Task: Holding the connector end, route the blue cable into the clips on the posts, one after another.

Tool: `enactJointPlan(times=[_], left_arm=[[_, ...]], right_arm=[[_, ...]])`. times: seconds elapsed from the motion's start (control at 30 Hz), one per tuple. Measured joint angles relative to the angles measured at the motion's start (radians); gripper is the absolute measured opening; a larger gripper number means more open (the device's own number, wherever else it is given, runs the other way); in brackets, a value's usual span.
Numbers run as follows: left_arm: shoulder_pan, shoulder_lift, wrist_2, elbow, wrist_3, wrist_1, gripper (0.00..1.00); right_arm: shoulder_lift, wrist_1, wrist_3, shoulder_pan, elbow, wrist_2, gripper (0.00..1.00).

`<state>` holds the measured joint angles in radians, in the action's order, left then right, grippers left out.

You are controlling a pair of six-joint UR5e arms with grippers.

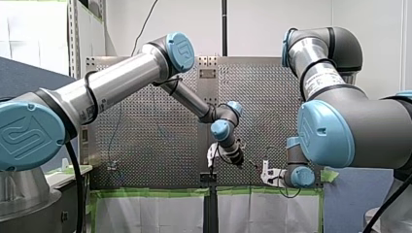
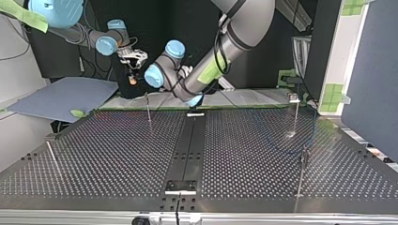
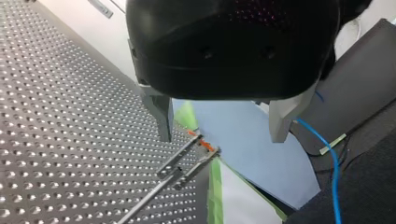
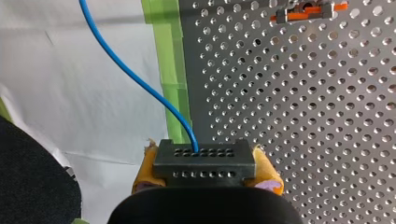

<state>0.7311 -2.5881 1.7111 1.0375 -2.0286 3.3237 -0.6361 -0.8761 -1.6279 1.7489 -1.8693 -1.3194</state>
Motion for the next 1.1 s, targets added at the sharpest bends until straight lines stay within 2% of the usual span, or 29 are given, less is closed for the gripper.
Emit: enactJointPlan(times=[0.4, 0.7, 0.9, 1.1], left_arm=[[-0.011, -0.023, 0.003, -0.075, -0.024, 0.106, 1.00], [-0.011, -0.102, -0.022, -0.150, 0.035, 0.191, 1.00], [-0.020, -0.136, -0.028, -0.165, 0.048, 0.252, 1.00], [-0.025, -0.140, -0.056, -0.166, 0.024, 0.312, 1.00]], right_arm=[[0.000, -0.002, 0.000, 0.000, 0.001, 0.000, 0.00], [0.000, 0.000, 0.001, 0.000, 0.002, 0.000, 0.00], [-0.001, 0.003, 0.002, 0.001, 0.008, -0.001, 0.00], [-0.001, 0.002, 0.004, 0.001, 0.010, -0.009, 0.00]])
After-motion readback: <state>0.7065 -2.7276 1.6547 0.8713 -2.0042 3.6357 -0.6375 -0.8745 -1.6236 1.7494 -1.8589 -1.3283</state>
